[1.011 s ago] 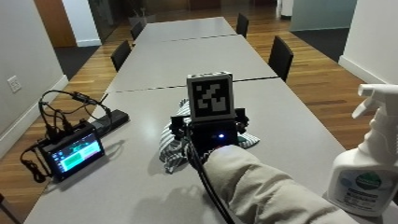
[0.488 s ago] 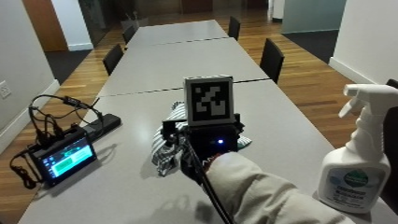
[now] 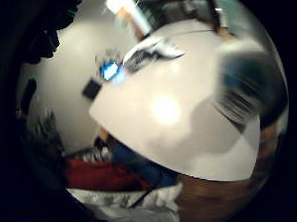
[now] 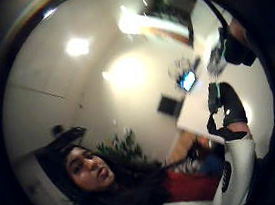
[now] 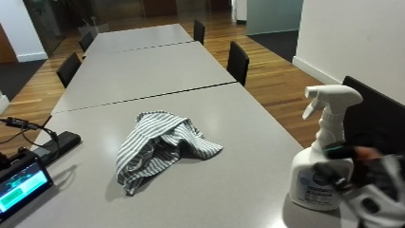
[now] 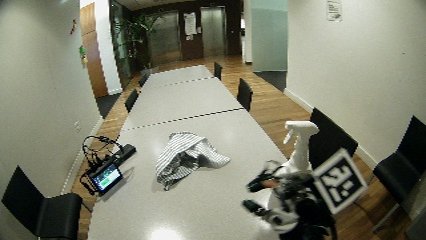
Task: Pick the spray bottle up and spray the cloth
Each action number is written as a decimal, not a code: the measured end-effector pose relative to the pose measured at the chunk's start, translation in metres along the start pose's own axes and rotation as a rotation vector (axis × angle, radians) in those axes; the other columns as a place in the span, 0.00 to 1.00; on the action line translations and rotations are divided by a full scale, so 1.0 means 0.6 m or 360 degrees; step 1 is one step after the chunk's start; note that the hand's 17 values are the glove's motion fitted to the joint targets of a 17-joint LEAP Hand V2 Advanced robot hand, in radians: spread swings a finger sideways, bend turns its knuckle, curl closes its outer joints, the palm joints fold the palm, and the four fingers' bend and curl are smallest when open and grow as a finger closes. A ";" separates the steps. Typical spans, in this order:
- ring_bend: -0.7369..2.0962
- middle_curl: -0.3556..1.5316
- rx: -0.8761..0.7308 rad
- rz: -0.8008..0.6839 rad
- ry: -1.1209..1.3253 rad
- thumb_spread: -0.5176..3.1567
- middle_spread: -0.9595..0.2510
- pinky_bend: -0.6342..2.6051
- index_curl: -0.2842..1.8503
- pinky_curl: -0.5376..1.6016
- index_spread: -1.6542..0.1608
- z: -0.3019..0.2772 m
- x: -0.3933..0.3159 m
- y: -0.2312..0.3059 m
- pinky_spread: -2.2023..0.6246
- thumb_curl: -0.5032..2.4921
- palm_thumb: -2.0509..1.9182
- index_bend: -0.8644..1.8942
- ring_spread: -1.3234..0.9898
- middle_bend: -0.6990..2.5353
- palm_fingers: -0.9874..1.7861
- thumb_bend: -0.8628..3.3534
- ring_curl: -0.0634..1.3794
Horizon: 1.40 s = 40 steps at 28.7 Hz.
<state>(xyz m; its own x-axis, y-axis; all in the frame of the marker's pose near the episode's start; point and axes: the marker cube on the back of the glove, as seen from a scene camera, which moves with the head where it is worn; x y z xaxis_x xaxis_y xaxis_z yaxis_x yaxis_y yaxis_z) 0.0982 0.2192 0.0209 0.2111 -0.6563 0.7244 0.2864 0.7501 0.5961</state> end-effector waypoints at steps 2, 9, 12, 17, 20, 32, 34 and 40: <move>0.43 0.40 0.0434 -0.0026 0.0046 0.42 0.74 0.22 0.34 0.35 0.79 -0.077 0.047 0.011 0.77 0.29 0.70 0.51 0.54 0.44 0.58 0.33 0.27; 0.42 0.38 0.0762 0.0105 -0.0088 0.39 0.79 0.27 0.34 0.37 0.78 -0.238 0.198 -0.043 0.80 0.29 0.71 0.42 0.55 0.37 0.43 0.29 0.29; 0.43 0.37 0.0461 0.0220 -0.0161 0.38 0.80 0.27 0.31 0.36 0.79 -0.223 0.219 -0.077 0.81 0.30 0.71 0.39 0.56 0.37 0.47 0.28 0.28; 0.43 0.37 0.0231 0.0202 -0.0194 0.36 0.78 0.30 0.29 0.37 0.76 -0.200 0.234 -0.088 0.80 0.31 0.73 0.38 0.54 0.36 0.63 0.27 0.26; 0.44 0.38 0.0245 0.0153 -0.0249 0.35 0.75 0.30 0.29 0.37 0.77 -0.202 0.234 -0.081 0.76 0.31 0.74 0.38 0.53 0.36 0.75 0.27 0.25; 0.46 0.42 0.0820 0.0064 0.0264 0.27 0.66 0.34 0.34 0.43 0.76 -0.251 0.221 -0.080 0.69 0.34 0.76 0.39 0.49 0.39 0.84 0.23 0.33; 0.47 0.42 0.0804 0.0066 0.0357 0.26 0.65 0.34 0.35 0.44 0.76 -0.253 0.211 -0.096 0.68 0.35 0.77 0.39 0.48 0.38 0.84 0.23 0.34; 0.47 0.43 0.0620 0.0112 0.0924 0.24 0.64 0.34 0.36 0.44 0.76 -0.247 0.176 -0.181 0.68 0.36 0.77 0.40 0.48 0.39 0.84 0.22 0.35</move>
<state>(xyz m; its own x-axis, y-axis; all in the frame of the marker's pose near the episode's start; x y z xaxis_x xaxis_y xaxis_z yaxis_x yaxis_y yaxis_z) 0.2278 0.0566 -0.0186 0.7127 -0.4613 0.5284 -0.0790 0.6957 0.7139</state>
